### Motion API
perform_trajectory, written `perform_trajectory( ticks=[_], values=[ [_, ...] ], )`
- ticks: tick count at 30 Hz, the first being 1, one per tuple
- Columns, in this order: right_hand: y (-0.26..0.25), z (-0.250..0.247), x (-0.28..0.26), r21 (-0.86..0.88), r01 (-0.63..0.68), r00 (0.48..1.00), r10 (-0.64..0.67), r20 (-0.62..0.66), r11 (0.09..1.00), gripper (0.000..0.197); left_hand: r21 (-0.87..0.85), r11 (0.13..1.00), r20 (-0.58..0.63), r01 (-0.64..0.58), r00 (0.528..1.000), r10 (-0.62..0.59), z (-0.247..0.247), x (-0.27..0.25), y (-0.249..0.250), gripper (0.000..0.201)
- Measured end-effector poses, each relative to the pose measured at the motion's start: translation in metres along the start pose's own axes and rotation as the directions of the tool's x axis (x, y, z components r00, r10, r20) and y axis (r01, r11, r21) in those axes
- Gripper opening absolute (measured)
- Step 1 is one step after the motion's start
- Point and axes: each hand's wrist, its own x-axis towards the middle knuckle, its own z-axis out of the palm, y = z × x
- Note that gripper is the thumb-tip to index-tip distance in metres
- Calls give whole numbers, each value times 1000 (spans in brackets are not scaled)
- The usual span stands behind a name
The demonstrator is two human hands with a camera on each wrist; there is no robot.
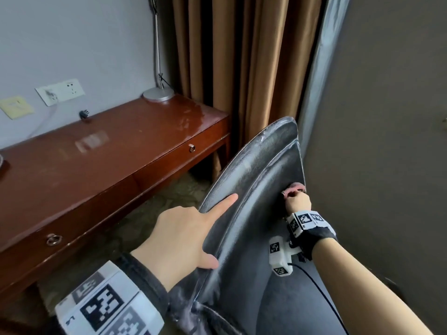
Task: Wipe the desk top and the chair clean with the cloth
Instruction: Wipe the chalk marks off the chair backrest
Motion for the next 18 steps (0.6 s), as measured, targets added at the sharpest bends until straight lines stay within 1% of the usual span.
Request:
perform_trajectory(
  ticks=[1, 3, 4, 5, 6, 7, 8, 9, 10, 12, 13, 15, 16, 17, 18],
  values=[
    [6, 3, -8, 15, -31, 998, 30, 56, 999, 25, -2, 1000, -2, 0, 1000, 0, 0, -1, 0, 108],
    [20, 7, -17, 86, -95, 980, 78, 182, 992, 41, -1, 1000, -7, -3, 1000, 3, 0, -3, 0, 108],
    [22, 4, -16, 121, -116, 970, 86, 229, 986, 44, 0, 1000, -10, -6, 1000, 6, 0, -4, 1, 108],
    [17, -3, -15, 89, -112, 967, 88, 240, 990, 41, 2, 1000, -16, -7, 1000, 7, 0, -4, 2, 108],
    [5, -11, -12, 90, -104, 972, 82, 221, 990, 35, 3, 1000, -20, -6, 1000, 7, 0, -4, 2, 108],
    [-13, -23, -13, 69, -60, 981, 47, 186, 996, 28, 4, 1000, -22, -6, 1000, 6, 0, -4, 2, 107],
    [-32, -31, -12, 74, 34, 992, -43, 120, 997, 21, 0, 1000, -23, -6, 1000, 6, 1, -4, 3, 107],
    [-52, -40, -15, 65, 140, 988, -144, 61, 988, 15, -6, 1000, -21, -6, 1000, 6, 1, -4, 3, 107],
    [-71, -45, -17, 30, 248, 969, -249, 3, 968, 15, -13, 1000, -20, -6, 1000, 5, 1, -4, 3, 106],
    [-100, -44, -31, -62, 417, 904, -421, -77, 907, 26, -26, 1000, -23, -2, 1000, 2, 2, -5, 4, 106],
    [-108, -42, -41, -86, 467, 878, -473, -72, 880, 33, -32, 999, -26, -2, 1000, 2, 2, -5, 3, 106],
    [-110, -34, -65, -78, 550, 829, -555, -69, 832, 46, -44, 999, -30, -6, 1000, 5, 3, -7, 3, 107],
    [-106, -30, -77, -73, 599, 791, -604, -96, 797, 49, -40, 999, -34, -7, 999, 5, 5, -8, 3, 108],
    [-100, -26, -93, -83, 658, 738, -663, -121, 748, 50, -33, 999, -34, -5, 999, 4, 5, -10, 3, 108],
    [-91, -23, -110, -104, 724, 670, -731, -134, 682, 51, -31, 1000, -28, -5, 1000, 4, 6, -12, 4, 108]
  ],
)
